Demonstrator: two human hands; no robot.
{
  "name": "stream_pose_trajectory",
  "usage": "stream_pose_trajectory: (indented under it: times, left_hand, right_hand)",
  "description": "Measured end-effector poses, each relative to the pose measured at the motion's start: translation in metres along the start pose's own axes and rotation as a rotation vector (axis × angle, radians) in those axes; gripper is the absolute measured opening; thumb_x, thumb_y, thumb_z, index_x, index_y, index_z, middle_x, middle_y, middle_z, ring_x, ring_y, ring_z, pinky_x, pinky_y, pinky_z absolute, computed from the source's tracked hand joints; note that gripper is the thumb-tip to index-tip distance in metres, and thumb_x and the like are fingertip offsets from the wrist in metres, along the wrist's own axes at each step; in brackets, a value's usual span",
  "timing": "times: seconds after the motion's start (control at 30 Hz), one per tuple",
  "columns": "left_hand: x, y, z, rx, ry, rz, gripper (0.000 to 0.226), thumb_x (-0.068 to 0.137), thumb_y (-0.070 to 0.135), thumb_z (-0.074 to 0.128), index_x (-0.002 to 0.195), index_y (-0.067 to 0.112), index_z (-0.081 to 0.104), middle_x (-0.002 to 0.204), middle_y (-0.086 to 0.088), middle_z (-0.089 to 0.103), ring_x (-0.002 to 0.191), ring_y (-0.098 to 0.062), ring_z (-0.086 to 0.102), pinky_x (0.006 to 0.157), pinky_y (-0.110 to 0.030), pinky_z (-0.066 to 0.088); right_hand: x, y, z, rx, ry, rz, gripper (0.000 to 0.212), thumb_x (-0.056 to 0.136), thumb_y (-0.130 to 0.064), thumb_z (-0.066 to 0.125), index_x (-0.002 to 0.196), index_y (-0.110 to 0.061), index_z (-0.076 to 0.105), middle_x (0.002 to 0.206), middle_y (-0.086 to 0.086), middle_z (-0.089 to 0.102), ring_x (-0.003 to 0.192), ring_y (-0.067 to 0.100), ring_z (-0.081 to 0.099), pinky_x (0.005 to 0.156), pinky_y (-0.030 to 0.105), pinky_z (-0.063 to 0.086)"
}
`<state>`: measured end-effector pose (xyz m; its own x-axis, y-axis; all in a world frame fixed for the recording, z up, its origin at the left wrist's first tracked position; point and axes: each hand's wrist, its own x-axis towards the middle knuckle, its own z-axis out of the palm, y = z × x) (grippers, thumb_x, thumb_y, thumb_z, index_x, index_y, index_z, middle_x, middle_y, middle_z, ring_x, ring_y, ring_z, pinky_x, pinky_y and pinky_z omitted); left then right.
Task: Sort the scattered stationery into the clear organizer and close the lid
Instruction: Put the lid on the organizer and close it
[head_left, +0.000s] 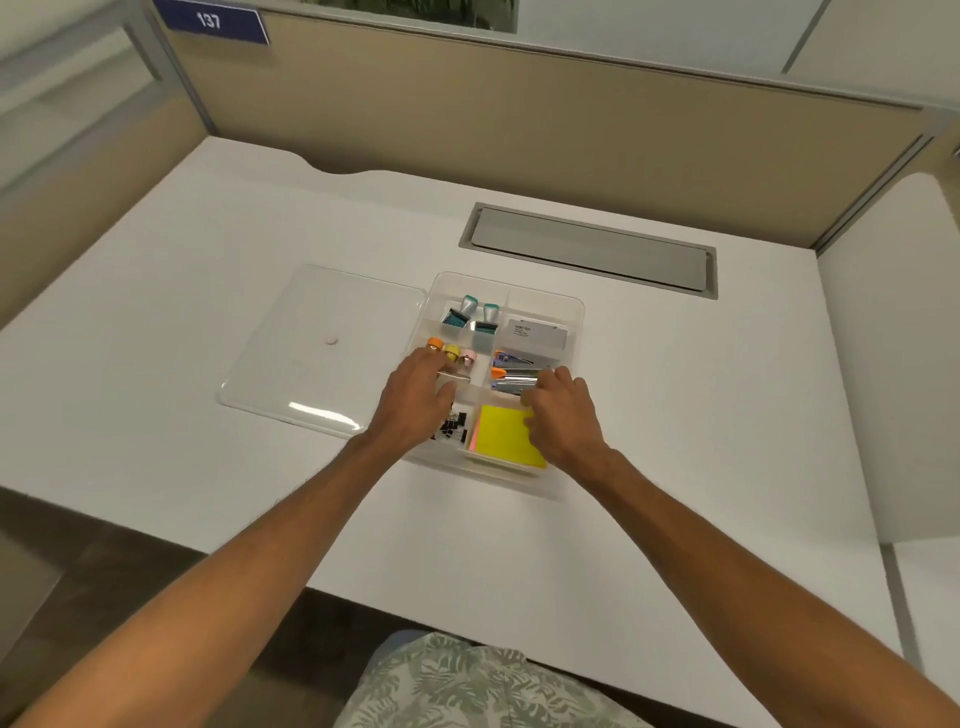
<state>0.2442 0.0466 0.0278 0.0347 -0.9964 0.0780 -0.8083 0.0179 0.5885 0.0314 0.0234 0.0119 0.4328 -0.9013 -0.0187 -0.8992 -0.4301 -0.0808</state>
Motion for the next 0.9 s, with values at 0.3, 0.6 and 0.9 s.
stream_pose_trajectory:
  times: [0.3, 0.6, 0.9]
  left_hand:
    - [0.007, -0.026, -0.019, -0.04, 0.009, -0.044, 0.023, 0.092, 0.017, 0.06, 0.115, 0.013, 0.062, 0.113, -0.004, 0.058, 0.098, -0.019, 0.059, 0.083, -0.032, 0.048]
    - [0.027, -0.129, -0.086, -0.02, 0.014, -0.172, 0.029, 0.09, 0.019, 0.063, 0.119, 0.013, 0.059, 0.119, -0.007, 0.056, 0.108, -0.024, 0.057, 0.094, -0.039, 0.046]
    - [0.032, -0.243, -0.138, 0.154, -0.169, -0.41, 0.045, 0.089, 0.027, 0.063, 0.129, 0.012, 0.05, 0.133, -0.012, 0.046, 0.122, -0.031, 0.047, 0.099, -0.041, 0.042]
  right_hand:
    - [0.019, -0.026, -0.017, 0.299, 0.121, 0.043, 0.016, 0.088, -0.017, 0.059, 0.097, -0.013, 0.071, 0.101, 0.01, 0.065, 0.099, 0.031, 0.055, 0.079, 0.037, 0.043]
    - [0.078, -0.135, -0.029, 0.569, 0.113, 0.082, 0.018, 0.091, -0.016, 0.059, 0.105, -0.01, 0.069, 0.101, 0.01, 0.06, 0.091, 0.023, 0.058, 0.076, 0.032, 0.044]
    - [0.128, -0.239, 0.002, 0.565, -0.196, 0.369, 0.026, 0.087, -0.02, 0.059, 0.106, -0.002, 0.056, 0.116, 0.017, 0.054, 0.094, 0.03, 0.056, 0.073, 0.029, 0.039]
